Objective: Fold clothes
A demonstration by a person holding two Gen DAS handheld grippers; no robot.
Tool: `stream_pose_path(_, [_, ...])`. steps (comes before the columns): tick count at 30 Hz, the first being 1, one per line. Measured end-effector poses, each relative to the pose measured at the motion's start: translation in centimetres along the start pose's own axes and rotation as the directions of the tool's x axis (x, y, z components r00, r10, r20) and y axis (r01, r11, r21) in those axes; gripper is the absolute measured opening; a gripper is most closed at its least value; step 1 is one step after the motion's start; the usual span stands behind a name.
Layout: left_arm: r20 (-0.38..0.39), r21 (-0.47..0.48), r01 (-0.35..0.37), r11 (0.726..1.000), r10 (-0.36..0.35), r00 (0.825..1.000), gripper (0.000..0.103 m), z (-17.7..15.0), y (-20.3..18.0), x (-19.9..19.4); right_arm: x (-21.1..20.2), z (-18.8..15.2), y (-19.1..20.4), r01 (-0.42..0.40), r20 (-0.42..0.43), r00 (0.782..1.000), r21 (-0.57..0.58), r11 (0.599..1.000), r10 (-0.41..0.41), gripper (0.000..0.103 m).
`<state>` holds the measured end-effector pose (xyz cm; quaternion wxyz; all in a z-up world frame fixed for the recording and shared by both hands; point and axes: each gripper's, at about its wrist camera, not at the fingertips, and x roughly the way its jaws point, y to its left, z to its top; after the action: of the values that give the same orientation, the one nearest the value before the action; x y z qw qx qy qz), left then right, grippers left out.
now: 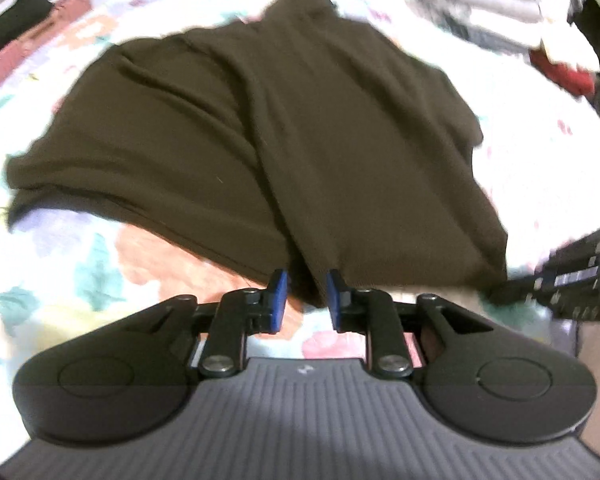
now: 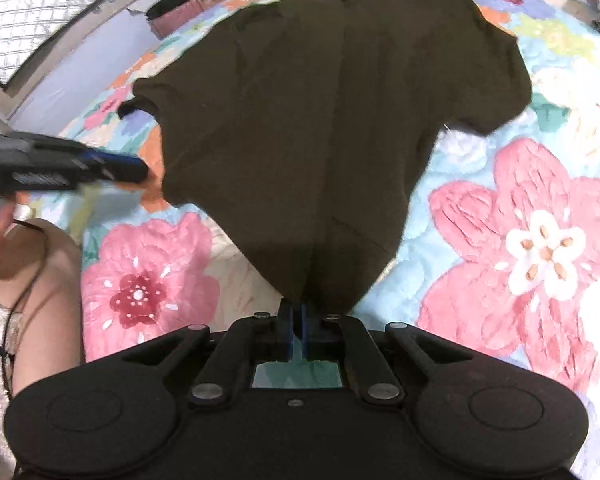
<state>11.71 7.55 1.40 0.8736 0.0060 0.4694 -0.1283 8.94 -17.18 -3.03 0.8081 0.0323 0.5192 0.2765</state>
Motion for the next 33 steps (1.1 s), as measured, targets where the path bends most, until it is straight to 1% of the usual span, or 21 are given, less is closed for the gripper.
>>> stream_pose_path(4, [0.062, -0.061, -0.022, 0.998, 0.025, 0.998, 0.026, 2.6, 1.3, -1.3, -1.7, -0.3, 0.0, 0.012, -0.03, 0.999, 0.012, 1.0, -0.012, 0.007])
stream_pose_path(6, [0.084, -0.084, -0.029, 0.996, 0.036, 0.996, 0.026, 4.5, 1.9, -1.4, -3.3, -0.6, -0.5, 0.007, 0.022, 1.0, 0.04, 0.999, -0.008, 0.011])
stream_pose_path(8, [0.104, -0.075, -0.026, 0.997, 0.034, 0.994, 0.026, 6.4, 1.7, -1.3, -5.0, -0.2, -1.6, -0.043, 0.096, 0.995, 0.114, 0.993, 0.032, 0.011])
stream_pose_path(9, [0.117, -0.067, -0.023, 0.997, 0.031, 0.993, 0.028, 7.6, 1.7, -1.1, -5.5, 0.8, -1.7, -0.051, 0.128, 0.991, 0.119, 0.992, 0.036, 0.014])
stream_pose_path(10, [0.133, -0.069, -0.015, 0.998, 0.025, 0.991, 0.035, 8.9, 2.0, -0.9, -6.0, 1.8, -1.7, -0.057, 0.161, 0.986, 0.121, 0.991, 0.037, 0.016])
stream_pose_path(11, [0.149, -0.07, -0.008, 0.998, 0.018, 0.989, 0.037, 10.2, 2.3, -0.7, -6.5, 2.9, -1.8, -0.064, 0.193, 0.98, 0.123, 0.99, 0.039, 0.021])
stream_pose_path(12, [0.158, -0.083, -0.006, 0.997, 0.019, 0.987, 0.038, 11.6, 3.0, -0.1, -6.6, 4.3, -1.6, -0.048, 0.213, 0.977, 0.105, 0.993, 0.025, 0.027])
stream_pose_path(14, [0.18, -0.115, -0.022, 0.993, 0.042, 0.983, 0.038, 14.1, 4.3, 2.0, -6.3, 7.8, -0.9, -0.006, 0.257, 0.966, 0.045, 0.999, -0.006, 0.034])
stream_pose_path(15, [0.202, -0.133, -0.022, 0.991, 0.048, 0.978, 0.035, 15.2, 5.2, 3.4, -5.8, 9.8, -0.6, 0.007, 0.277, 0.961, 0.022, 1.0, -0.013, 0.034])
stream_pose_path(16, [0.21, -0.154, -0.003, 0.988, 0.036, 0.977, 0.035, 15.8, 6.0, 4.8, -5.0, 11.9, -0.4, 0.003, 0.291, 0.957, 0.006, 1.0, -0.005, 0.034])
stream_pose_path(18, [0.218, -0.186, 0.035, 0.982, 0.006, 0.976, 0.034, 16.8, 7.6, 7.9, -2.8, 16.3, -0.5, -0.027, 0.302, 0.953, -0.005, 1.0, 0.027, 0.034])
stream_pose_path(20, [0.209, -0.185, 0.027, 0.982, 0.012, 0.978, 0.034, 17.2, 8.9, 11.0, 0.1, 20.6, -0.9, -0.056, 0.288, 0.956, -0.011, 0.998, 0.057, 0.034])
stream_pose_path(22, [0.217, -0.188, 0.026, 0.982, 0.015, 0.976, 0.034, 17.5, 10.0, 13.1, 3.0, 24.3, -1.4, -0.075, 0.264, 0.962, -0.005, 0.997, 0.074, 0.034])
stream_pose_path(23, [0.224, -0.192, 0.049, 0.98, -0.004, 0.974, 0.034, 17.9, 10.5, 13.9, 4.5, 25.7, -1.6, -0.072, 0.255, 0.964, -0.005, 0.997, 0.071, 0.035])
stream_pose_path(25, [0.212, -0.217, 0.09, 0.972, -0.043, 0.976, 0.035, 18.8, 11.5, 15.5, 7.5, 28.2, -2.2, -0.056, 0.232, 0.971, 0.012, 0.998, 0.052, 0.041])
stream_pose_path(26, [0.192, -0.231, 0.081, 0.969, -0.037, 0.981, 0.035, 19.3, 11.9, 16.3, 9.0, 29.2, -2.6, -0.044, 0.219, 0.975, 0.032, 0.999, 0.036, 0.046])
stream_pose_path(29, [0.203, -0.213, 0.069, 0.975, -0.025, 0.979, 0.033, 20.0, 12.1, 17.5, 12.9, 31.7, -4.0, -0.021, 0.192, 0.981, 0.086, 0.996, 0.004, 0.047])
stream_pose_path(30, [0.212, -0.217, 0.092, 0.972, -0.045, 0.976, 0.024, 20.0, 12.2, 17.8, 13.8, 32.2, -4.2, -0.015, 0.189, 0.982, 0.091, 0.996, -0.003, 0.047])
stream_pose_path(31, [0.215, -0.231, 0.111, 0.967, -0.061, 0.975, 0.01, 20.1, 12.5, 18.2, 14.6, 32.6, -4.5, -0.009, 0.185, 0.983, 0.095, 0.995, -0.009, 0.047])
stream_pose_path(32, [0.218, -0.237, 0.127, 0.963, -0.075, 0.973, 0.005, 20.0, 12.5, 18.5, 15.3, 32.9, -4.4, -0.007, 0.185, 0.983, 0.08, 0.997, -0.008, 0.046])
stream_pose_path(33, [0.224, -0.227, 0.129, 0.965, -0.077, 0.972, 0.005, 20.0, 12.4, 18.7, 15.9, 33.1, -4.2, -0.009, 0.189, 0.982, 0.052, 0.999, -0.001, 0.024])
